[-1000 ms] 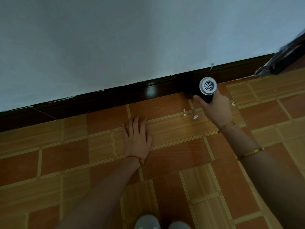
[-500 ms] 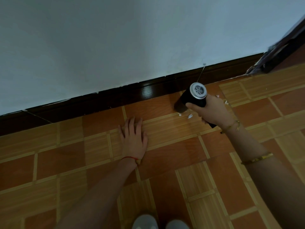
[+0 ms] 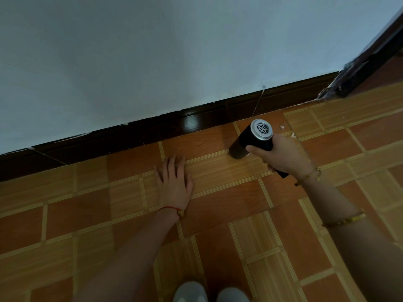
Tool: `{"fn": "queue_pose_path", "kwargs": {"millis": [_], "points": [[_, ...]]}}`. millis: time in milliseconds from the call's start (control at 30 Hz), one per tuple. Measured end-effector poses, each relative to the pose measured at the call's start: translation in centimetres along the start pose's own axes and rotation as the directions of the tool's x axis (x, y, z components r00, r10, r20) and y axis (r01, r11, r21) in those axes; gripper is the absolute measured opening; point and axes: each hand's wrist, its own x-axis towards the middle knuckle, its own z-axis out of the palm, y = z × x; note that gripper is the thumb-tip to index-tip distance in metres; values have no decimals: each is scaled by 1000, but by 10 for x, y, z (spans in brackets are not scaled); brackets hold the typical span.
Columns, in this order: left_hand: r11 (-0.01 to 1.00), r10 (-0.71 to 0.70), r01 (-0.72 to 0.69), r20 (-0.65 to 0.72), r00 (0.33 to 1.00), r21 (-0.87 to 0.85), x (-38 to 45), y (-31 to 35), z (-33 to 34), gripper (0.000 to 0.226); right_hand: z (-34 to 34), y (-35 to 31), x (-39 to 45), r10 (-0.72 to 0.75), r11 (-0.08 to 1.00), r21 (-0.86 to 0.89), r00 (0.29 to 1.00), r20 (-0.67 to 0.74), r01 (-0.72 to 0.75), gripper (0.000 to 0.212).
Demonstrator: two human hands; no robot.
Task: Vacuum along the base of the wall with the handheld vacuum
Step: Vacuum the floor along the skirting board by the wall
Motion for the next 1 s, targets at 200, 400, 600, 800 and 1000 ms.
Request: {"fn": "queue_pose_path", "kwargs": {"millis": [200,400,600,800,1000], "points": [[1000,-5,5,0,1000,8,0,0,0,58,-4,13,-7,-13,998,-62,989,-146,4,54],[1000,-6,6,3,1000,1,0,2,0,58,-5,19,-9,-22,998,-58,989,-144,14,49],[1000,-4,4,-6,1000,1,-1,2,0,58,-4,20,-12,-3,1000,-18,992,-128,1,44],[1000,-14,14,2,1000,3,-1,1,1,60,-11,14,-17,45,998,29,997,59,-47,32],[1000,-15,15,4,1000,-4,-1,2,0,59,3,16,-17,43,995,87,998,48,-47,42]]}}
